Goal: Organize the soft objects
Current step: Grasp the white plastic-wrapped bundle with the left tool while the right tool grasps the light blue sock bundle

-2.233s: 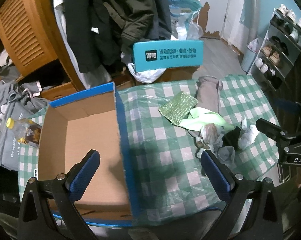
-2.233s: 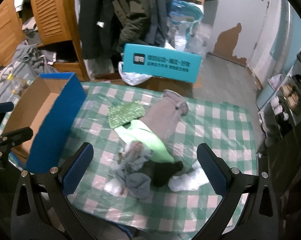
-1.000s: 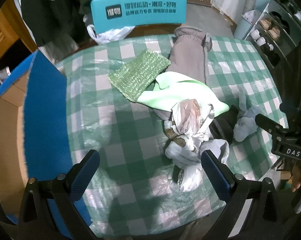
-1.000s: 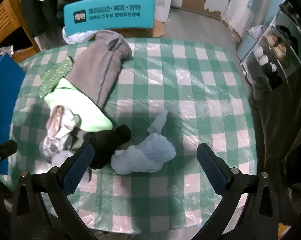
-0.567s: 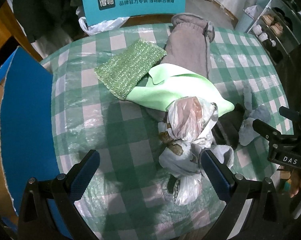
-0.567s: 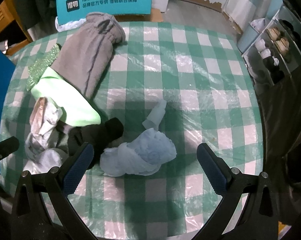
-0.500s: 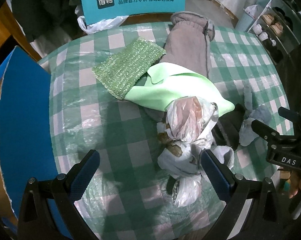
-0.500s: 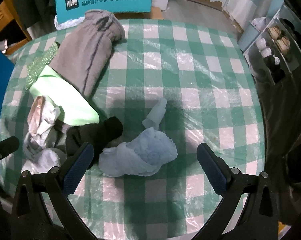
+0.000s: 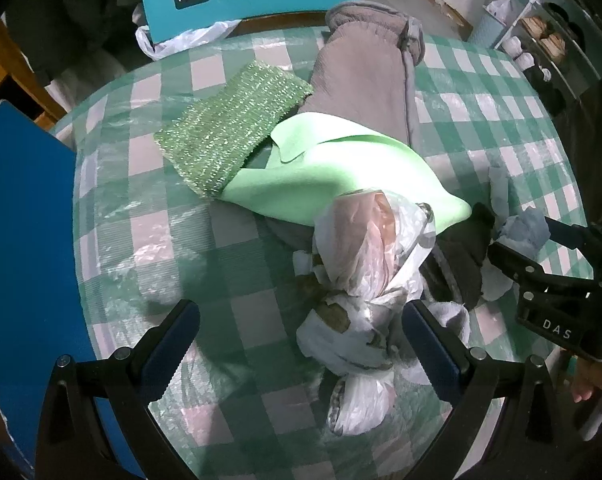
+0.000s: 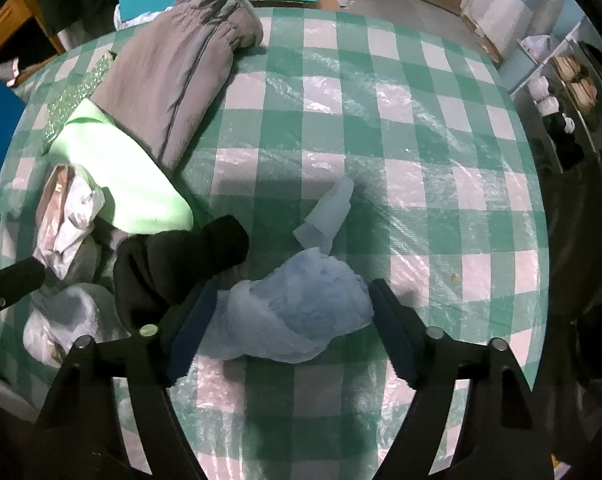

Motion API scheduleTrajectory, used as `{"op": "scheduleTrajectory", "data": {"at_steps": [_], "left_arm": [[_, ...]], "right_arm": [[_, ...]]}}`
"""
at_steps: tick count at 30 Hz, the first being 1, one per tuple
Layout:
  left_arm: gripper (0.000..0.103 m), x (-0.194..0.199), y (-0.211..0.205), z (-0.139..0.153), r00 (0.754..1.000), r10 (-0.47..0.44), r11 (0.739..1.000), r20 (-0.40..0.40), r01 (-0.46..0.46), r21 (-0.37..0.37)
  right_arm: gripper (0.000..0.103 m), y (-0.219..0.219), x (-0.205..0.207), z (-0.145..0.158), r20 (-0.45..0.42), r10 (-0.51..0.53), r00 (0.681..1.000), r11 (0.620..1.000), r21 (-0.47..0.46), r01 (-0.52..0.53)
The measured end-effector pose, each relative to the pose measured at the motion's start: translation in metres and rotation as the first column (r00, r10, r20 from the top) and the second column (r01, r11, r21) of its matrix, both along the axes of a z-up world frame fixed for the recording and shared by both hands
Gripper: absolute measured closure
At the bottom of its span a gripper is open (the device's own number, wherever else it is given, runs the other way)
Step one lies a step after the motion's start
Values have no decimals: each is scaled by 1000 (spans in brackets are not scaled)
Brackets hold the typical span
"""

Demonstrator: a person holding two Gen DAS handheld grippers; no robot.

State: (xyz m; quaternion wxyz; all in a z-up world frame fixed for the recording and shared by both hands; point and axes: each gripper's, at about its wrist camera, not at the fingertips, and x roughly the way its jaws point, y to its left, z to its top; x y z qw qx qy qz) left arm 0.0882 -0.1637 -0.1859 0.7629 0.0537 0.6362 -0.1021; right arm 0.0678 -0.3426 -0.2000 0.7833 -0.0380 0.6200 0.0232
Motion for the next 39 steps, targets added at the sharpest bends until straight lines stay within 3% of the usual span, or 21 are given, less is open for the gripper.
{"op": "scheduleTrajectory", "data": {"at_steps": [7,17,27,39], "left_arm": [[3,0,-4,-12,1000,-18,1000,-26,18,1],[48,-3,1,-19,998,-15,999,-66,12,-42],[53,-18,9,-6,999,-22,1000,-26,22,4],[55,-35,20,30,997,-38,999,60,36,33]], "right_arm": [[37,-2,-4,-1,-15,17,1000,1000,-11,-17],[39,6,-18,15,-11,28,1000,1000,-10,-28],[40,15,-24,35,31,39,999,999,6,-39],[42,18,-27,65,98,68,993,997,22,-71]]}}
